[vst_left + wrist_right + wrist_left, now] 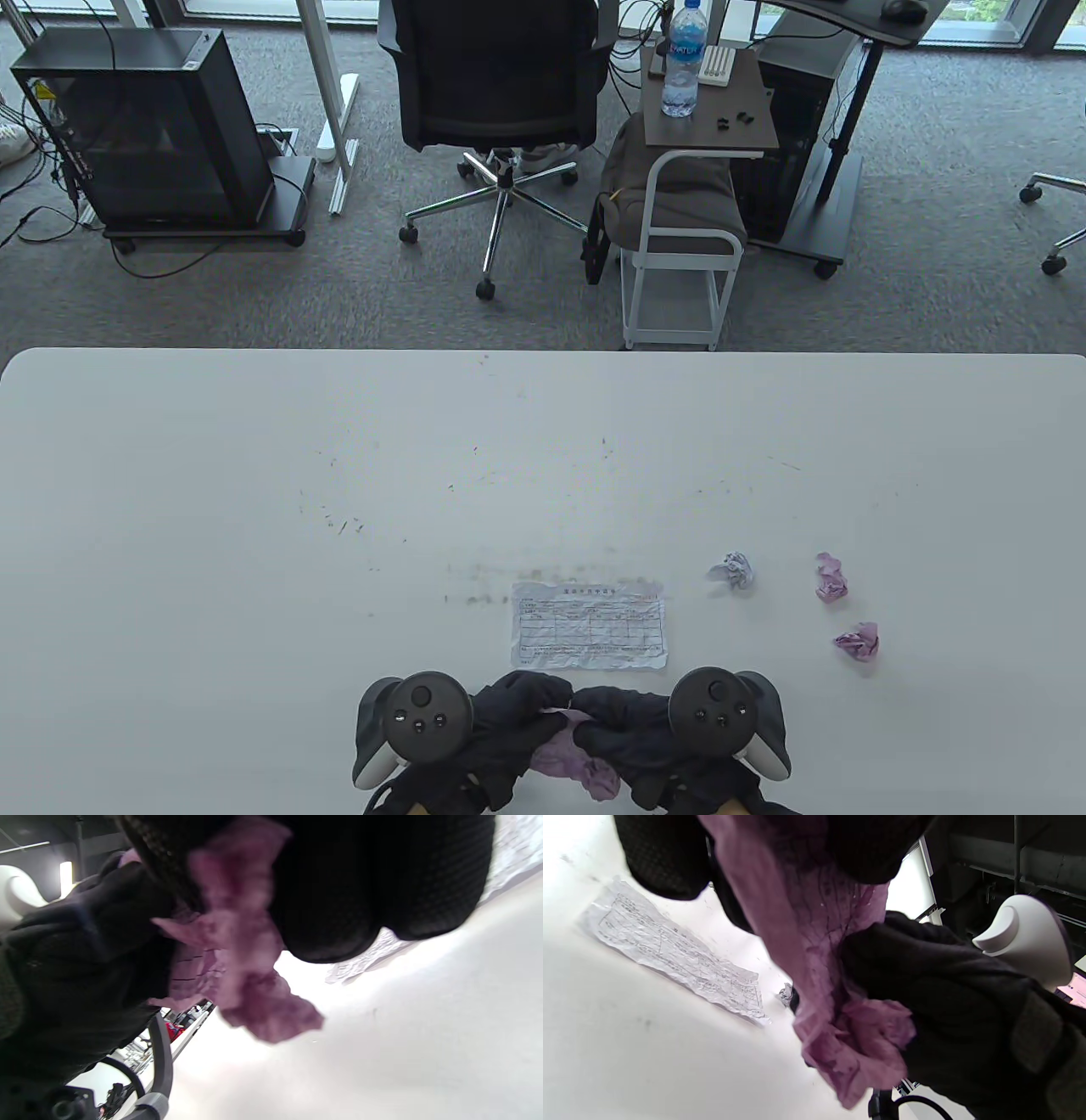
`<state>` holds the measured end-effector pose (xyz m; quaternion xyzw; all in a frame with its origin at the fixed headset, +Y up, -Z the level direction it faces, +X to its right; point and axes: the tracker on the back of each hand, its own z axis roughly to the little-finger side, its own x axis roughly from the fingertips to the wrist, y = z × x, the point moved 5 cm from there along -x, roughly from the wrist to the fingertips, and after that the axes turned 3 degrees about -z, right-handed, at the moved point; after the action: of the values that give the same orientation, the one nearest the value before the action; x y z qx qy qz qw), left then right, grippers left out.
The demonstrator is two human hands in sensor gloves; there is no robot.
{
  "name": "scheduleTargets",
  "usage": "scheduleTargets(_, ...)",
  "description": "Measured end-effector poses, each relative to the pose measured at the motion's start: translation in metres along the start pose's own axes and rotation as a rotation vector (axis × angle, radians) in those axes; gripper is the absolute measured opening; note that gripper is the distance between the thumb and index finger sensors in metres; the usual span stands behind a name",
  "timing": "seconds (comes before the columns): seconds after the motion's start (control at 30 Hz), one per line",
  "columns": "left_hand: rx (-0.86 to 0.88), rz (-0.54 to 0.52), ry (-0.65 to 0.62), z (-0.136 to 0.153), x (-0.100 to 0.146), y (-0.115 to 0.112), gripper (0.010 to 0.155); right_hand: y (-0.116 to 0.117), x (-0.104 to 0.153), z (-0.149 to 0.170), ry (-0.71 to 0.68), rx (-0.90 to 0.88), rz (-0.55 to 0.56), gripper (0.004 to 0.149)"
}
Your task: Flatten crumpled invoices and stack
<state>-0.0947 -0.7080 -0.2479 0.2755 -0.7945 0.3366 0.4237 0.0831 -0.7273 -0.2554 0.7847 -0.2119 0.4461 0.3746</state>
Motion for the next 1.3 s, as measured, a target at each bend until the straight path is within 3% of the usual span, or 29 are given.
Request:
scheduleTargets(0.23, -0.004, -0.022, 0.023, 0.005, 0.002, 0.004, 0.042, 0.010, -0.003, 0.008, 0.055, 0.068, -0.102, 0.043)
scheduleTargets(0.53, -0.036, -0.032, 0.052, 0.008, 0.004, 0.012, 0.042, -0.008, 0.001, 0.014, 0.101, 0.066, -0.037, 0.043)
scheduleTargets(0.7, -0.042, -0.051, 0.083, 0.015, 0.006, 0.016, 0.042, -0.009, 0.002, 0.017, 0.138, 0.201, -0.047, 0.049)
scheduleTargets(0.87, -0.053, -0.061, 0.146, 0.028, 0.006, 0.015, 0.042, -0.003, 0.001, 0.021, 0.187, 0.294, -0.081, 0.040)
scheduleTargets(1.13, -0.055, -0.070, 0.221, 0.045, 0.007, 0.012, 0.042, -0.016, 0.004, 0.028, 0.089, -0.100, 0.037, 0.042)
scheduleTargets(1.2, -0.069, -0.091, 0.231, 0.046, 0.009, 0.012, 0.043, -0.016, 0.004, 0.024, 0.043, -0.041, 0.033, 0.043)
scheduleTargets(1.3, -0.105, -0.052, 0.270, 0.051, 0.010, 0.007, 0.043, -0.004, 0.003, 0.023, 0.066, 0.161, -0.063, 0.050)
